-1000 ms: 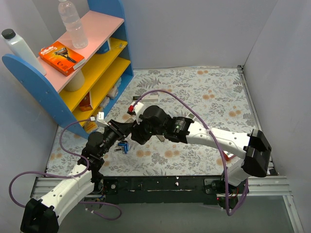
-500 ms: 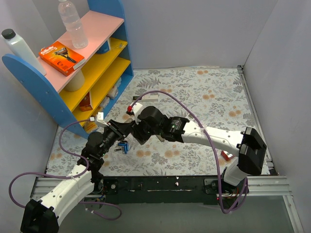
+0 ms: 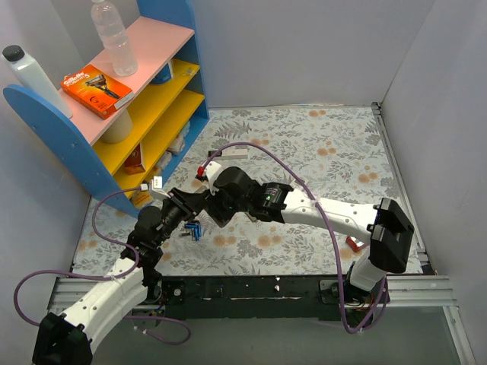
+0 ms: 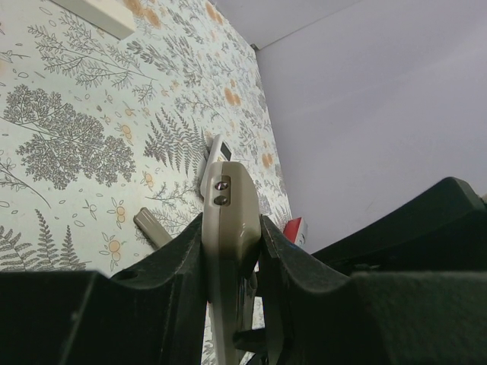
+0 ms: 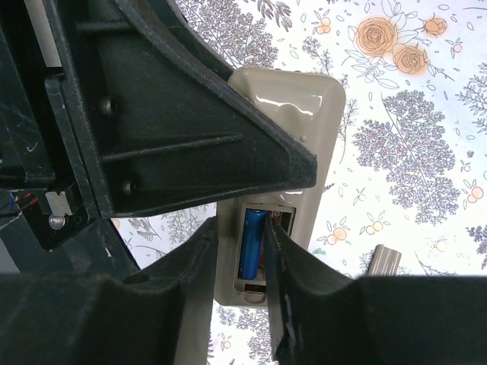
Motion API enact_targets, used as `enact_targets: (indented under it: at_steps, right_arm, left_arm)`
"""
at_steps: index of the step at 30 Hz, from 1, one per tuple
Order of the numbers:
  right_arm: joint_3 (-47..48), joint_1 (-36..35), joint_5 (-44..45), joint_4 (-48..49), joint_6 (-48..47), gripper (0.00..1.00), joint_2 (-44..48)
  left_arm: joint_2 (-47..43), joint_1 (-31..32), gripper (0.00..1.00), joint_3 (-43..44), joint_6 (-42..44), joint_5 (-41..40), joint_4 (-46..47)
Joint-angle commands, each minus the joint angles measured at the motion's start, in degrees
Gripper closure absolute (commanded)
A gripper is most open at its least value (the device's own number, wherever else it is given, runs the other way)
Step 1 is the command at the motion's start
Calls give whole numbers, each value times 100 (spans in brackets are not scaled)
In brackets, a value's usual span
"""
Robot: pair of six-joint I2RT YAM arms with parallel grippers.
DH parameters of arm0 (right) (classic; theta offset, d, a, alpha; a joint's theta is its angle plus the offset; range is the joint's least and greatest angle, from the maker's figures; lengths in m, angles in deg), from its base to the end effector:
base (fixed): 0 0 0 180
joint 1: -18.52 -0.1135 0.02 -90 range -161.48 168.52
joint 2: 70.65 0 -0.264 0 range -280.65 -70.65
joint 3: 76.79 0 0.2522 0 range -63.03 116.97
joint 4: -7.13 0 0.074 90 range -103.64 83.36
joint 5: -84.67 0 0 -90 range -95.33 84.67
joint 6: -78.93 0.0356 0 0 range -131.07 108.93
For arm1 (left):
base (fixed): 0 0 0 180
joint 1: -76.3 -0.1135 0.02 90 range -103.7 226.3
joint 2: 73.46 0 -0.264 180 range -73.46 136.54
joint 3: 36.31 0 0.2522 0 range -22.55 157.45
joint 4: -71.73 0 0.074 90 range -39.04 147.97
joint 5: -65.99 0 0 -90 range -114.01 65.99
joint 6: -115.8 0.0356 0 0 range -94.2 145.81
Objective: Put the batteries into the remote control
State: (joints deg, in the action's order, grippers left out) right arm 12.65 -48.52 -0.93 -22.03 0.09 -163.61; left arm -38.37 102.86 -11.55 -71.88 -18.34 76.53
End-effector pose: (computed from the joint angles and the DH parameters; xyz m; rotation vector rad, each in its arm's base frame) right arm 0.1498 0.3465 0.3025 -1.0014 1.9878 0.7007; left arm 0.1424 -0.0751 0.2095 -1.0797 1.6635 -1.6357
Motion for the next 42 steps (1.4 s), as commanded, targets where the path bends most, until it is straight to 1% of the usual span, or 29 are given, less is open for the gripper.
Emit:
enact_targets:
  at_steps: [1,3,4,8,9,10,12,13,14,15,17,20,21,22,25,30,35,39,42]
  right_arm:
    - [219,-177,-81,151,-17,56,50]
    - [219,-177,95,134,-43,48,182]
    - [219,-186,131,125,-87,41,235]
    - [228,-186,263,116,-105,32,603]
    - [211,-186,402,107,-96,30,683]
    - [184,-177,490,116,-79,24,771]
    - [71,-160,814,133,-9,17,1052]
    - [18,-142,930,151,53,6,1157]
    - [-87,-142,1061,273,149,4,1393]
    - [-323,-99,1271,352,185,4,1526]
    - [-527,-2,1414,485,281,4,1842]
    - [-686,410,1125,415,614,3,2002]
    - [-712,673,811,293,798,3,2011]
    - [-756,771,721,248,835,3,1985]
    - [-783,842,851,134,871,5,1800]
    - [-353,842,422,-297,1046,10,764]
    - [-229,746,-53,10,1318,18,-114]
    - [139,562,-263,159,1398,24,-756]
    - [289,421,-370,343,1459,30,-1188]
  left_arm:
    - [-204,24,100,253,-57,127,262]
    - [-274,24,100,244,-14,48,113]
    - [-362,24,100,244,4,13,60]
    - [-634,24,100,332,241,-233,-353]
    - [-696,33,100,428,355,-346,-589]
    - [-766,24,100,464,425,-408,-704]
    - [-1003,24,100,560,531,-497,-1038]
    - [-1083,24,100,674,671,-697,-1144]
    - [-1144,24,100,736,733,-760,-1258]
    - [-1284,24,100,806,812,-804,-1494]
    - [-1408,24,100,1043,1032,-927,-1819]
    - [-1689,24,100,1368,1321,-1068,-2338]
    - [-1846,24,100,1439,1401,-1094,-2445]
    - [-1935,24,100,1509,1524,-1095,-2550]
    - [-2329,24,100,1773,1946,-1103,-2910]
    - [-3183,33,100,1800,2631,-1086,-3228]
    - [-4026,24,100,1633,2843,-1077,-3237]
    - [-4072,33,100,1703,2975,-1095,-3280]
    - [-4089,24,100,1668,2949,-1051,-3237]
